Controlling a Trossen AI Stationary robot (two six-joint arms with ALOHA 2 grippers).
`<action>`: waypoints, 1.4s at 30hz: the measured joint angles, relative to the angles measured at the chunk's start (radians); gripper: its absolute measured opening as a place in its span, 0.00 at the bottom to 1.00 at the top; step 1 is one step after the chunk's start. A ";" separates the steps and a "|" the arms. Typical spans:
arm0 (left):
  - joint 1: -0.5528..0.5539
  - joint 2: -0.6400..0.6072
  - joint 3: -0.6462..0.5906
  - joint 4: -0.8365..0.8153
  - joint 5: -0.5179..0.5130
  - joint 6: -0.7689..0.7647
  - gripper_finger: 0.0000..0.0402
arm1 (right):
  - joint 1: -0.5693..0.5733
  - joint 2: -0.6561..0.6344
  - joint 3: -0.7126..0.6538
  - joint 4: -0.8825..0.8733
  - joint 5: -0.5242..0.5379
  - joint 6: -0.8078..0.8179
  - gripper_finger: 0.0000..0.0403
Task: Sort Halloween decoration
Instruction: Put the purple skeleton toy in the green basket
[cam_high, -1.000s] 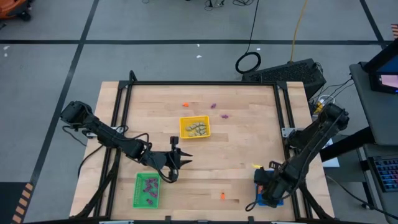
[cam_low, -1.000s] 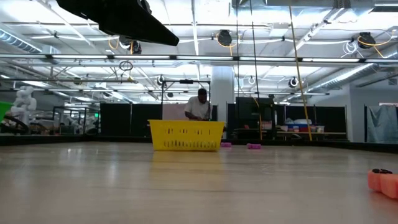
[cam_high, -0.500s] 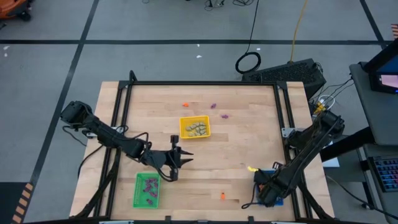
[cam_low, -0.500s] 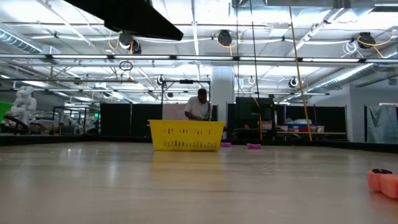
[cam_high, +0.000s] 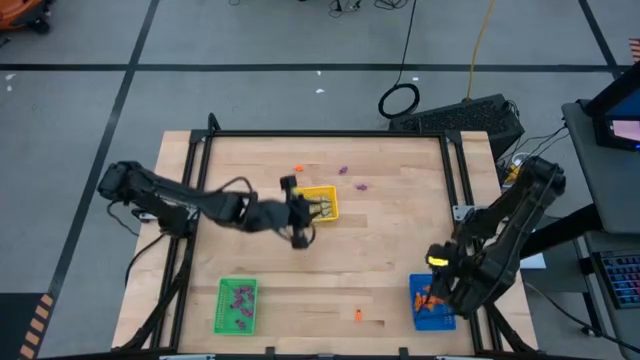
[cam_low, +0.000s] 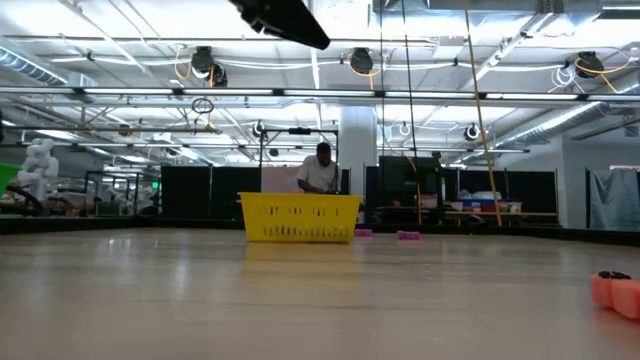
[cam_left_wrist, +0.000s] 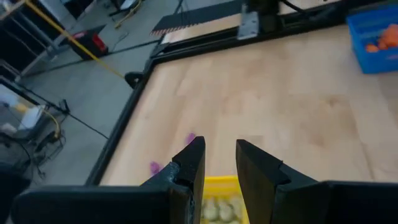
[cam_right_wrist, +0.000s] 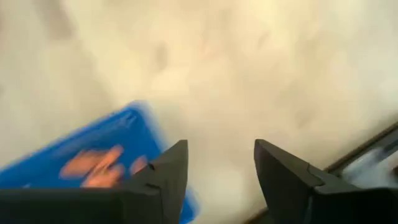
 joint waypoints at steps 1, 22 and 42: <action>0.027 0.000 0.025 -0.025 0.021 0.000 0.22 | 0.000 -0.007 0.000 -0.028 0.055 0.002 0.42; 0.347 0.000 0.093 -0.129 0.402 -0.224 0.22 | -0.548 -0.015 0.000 0.180 0.562 -0.629 0.37; 0.158 -0.001 -0.187 0.023 0.056 -0.429 0.22 | -1.326 0.087 -0.290 1.129 -0.337 -1.519 0.48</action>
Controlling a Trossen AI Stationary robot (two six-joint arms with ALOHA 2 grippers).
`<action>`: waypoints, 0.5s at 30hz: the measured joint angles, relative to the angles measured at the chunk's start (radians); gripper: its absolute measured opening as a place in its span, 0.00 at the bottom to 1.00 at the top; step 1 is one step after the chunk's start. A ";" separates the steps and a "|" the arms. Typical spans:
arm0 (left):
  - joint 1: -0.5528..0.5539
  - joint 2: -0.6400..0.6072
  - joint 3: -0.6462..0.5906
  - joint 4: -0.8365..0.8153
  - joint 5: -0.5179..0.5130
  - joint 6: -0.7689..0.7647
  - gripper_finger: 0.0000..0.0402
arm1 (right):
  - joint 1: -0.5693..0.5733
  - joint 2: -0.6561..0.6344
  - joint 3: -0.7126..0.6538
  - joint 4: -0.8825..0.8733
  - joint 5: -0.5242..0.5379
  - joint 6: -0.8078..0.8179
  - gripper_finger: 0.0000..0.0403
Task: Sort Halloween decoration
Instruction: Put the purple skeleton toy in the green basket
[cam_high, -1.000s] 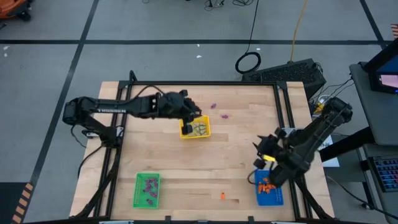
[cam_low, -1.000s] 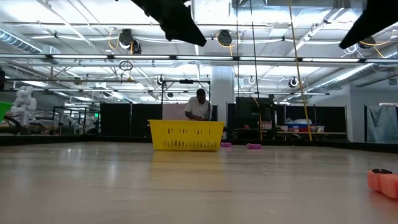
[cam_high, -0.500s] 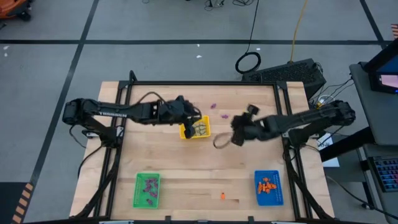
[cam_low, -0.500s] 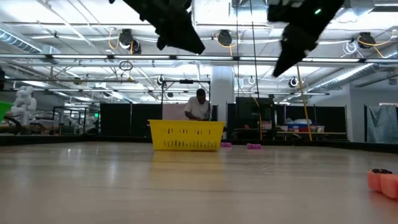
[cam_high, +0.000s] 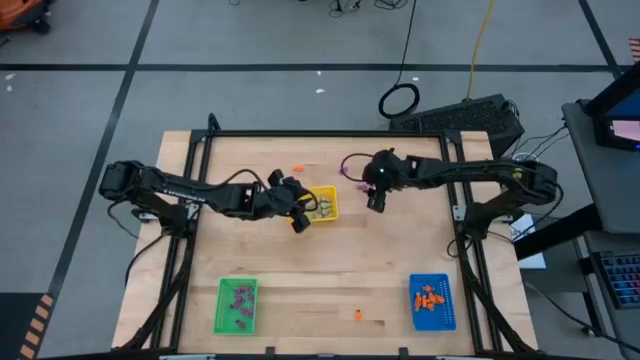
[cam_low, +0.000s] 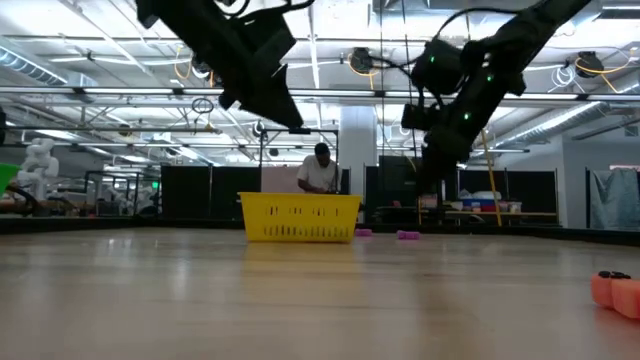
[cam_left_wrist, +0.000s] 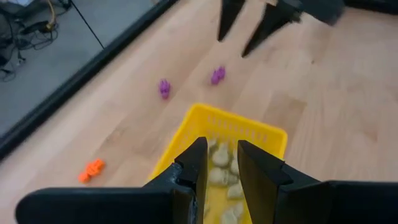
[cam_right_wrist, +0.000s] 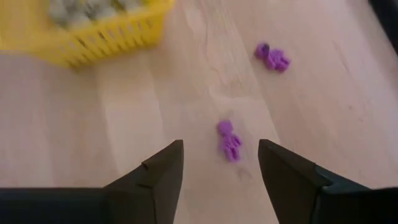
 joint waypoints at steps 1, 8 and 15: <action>-0.003 0.000 -0.013 0.006 0.000 -0.010 0.22 | -0.013 0.016 0.000 0.001 0.000 -0.027 0.49; -0.047 0.000 -0.078 0.038 0.000 -0.044 0.22 | -0.071 0.142 0.000 0.059 -0.052 -0.088 0.49; -0.115 0.000 -0.069 0.069 0.001 0.014 0.22 | -0.090 0.221 0.001 0.104 -0.053 -0.090 0.49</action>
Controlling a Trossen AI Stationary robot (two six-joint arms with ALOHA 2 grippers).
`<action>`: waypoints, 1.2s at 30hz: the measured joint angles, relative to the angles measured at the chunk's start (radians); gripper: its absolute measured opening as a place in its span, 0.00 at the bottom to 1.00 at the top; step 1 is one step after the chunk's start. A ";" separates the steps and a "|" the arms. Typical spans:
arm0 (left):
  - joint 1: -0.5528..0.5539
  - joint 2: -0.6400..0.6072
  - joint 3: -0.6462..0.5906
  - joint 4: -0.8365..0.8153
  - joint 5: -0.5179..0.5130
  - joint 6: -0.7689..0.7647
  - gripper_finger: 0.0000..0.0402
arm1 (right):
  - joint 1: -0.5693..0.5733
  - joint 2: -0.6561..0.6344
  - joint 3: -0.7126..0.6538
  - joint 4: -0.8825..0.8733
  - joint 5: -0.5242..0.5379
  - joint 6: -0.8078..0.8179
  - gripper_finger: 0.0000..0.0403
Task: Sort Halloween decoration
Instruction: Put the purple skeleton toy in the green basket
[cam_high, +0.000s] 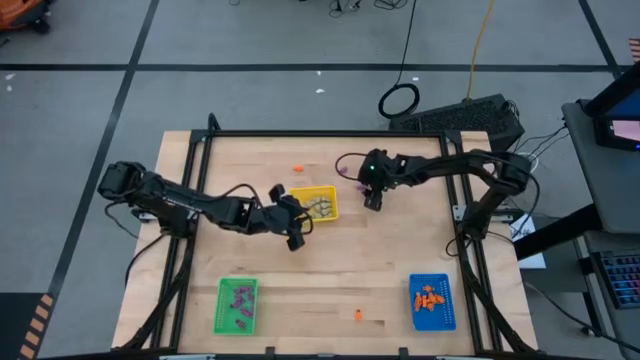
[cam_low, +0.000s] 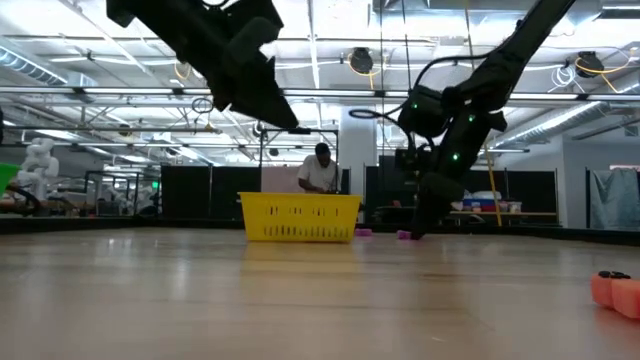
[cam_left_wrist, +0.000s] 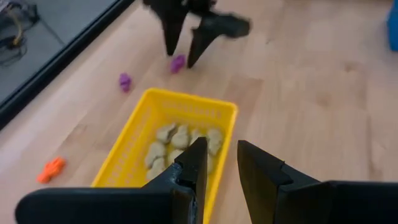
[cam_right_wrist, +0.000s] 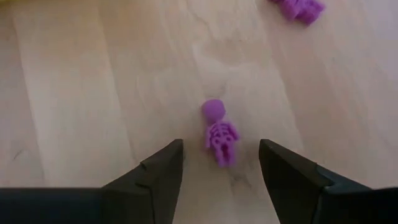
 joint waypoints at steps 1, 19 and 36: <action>-0.007 0.000 0.001 0.011 0.000 0.011 0.22 | 0.000 0.014 0.000 0.005 -0.003 -0.007 0.49; -0.034 0.000 0.003 0.018 0.010 0.057 0.22 | 0.001 0.045 0.003 -0.025 0.001 0.038 0.12; -0.034 0.000 0.003 0.018 -0.002 0.059 0.22 | 0.050 -0.124 -0.003 -0.162 -0.023 0.070 0.01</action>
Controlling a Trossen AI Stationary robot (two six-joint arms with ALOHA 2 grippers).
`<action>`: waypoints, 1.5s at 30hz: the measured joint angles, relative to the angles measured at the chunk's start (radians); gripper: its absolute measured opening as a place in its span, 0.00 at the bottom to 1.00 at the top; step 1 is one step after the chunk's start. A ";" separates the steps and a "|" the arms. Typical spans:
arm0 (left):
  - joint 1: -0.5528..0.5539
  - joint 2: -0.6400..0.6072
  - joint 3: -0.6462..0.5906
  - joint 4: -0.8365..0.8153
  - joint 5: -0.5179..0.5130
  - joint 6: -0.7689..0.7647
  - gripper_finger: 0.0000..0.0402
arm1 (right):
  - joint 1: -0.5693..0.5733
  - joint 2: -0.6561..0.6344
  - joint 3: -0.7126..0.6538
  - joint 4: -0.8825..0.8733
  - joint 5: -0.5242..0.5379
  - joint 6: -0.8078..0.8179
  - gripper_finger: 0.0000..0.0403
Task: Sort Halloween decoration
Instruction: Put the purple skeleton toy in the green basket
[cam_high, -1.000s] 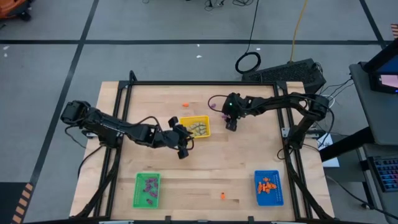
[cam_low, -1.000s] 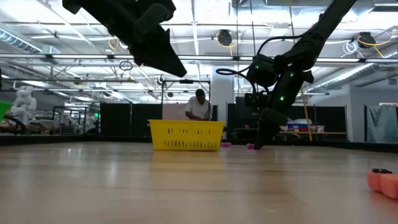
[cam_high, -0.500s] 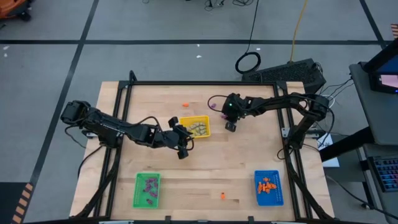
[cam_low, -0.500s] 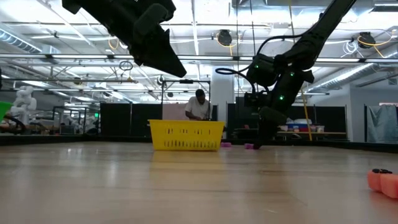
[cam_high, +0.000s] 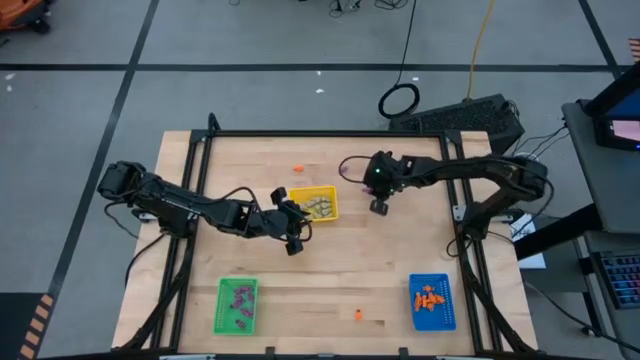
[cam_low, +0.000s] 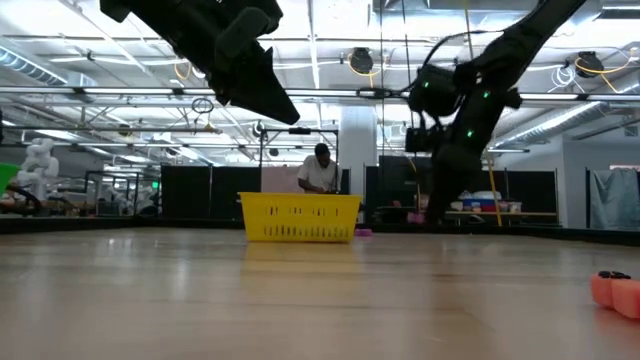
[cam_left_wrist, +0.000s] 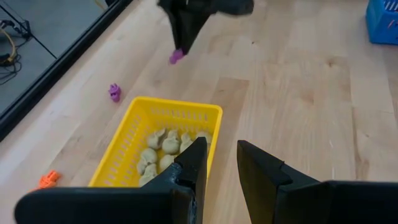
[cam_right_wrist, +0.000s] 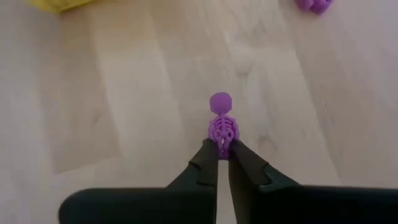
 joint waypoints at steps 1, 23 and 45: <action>0.000 0.000 0.000 0.000 0.000 0.002 0.22 | 0.007 -0.025 0.000 -0.025 0.000 0.009 0.01; 0.000 0.000 0.000 0.137 0.006 0.070 0.22 | 0.614 -0.478 -0.081 0.028 0.110 0.364 0.00; -0.181 0.000 0.000 0.287 -0.148 -0.191 0.22 | 0.934 -0.217 -0.192 0.516 0.793 0.104 0.00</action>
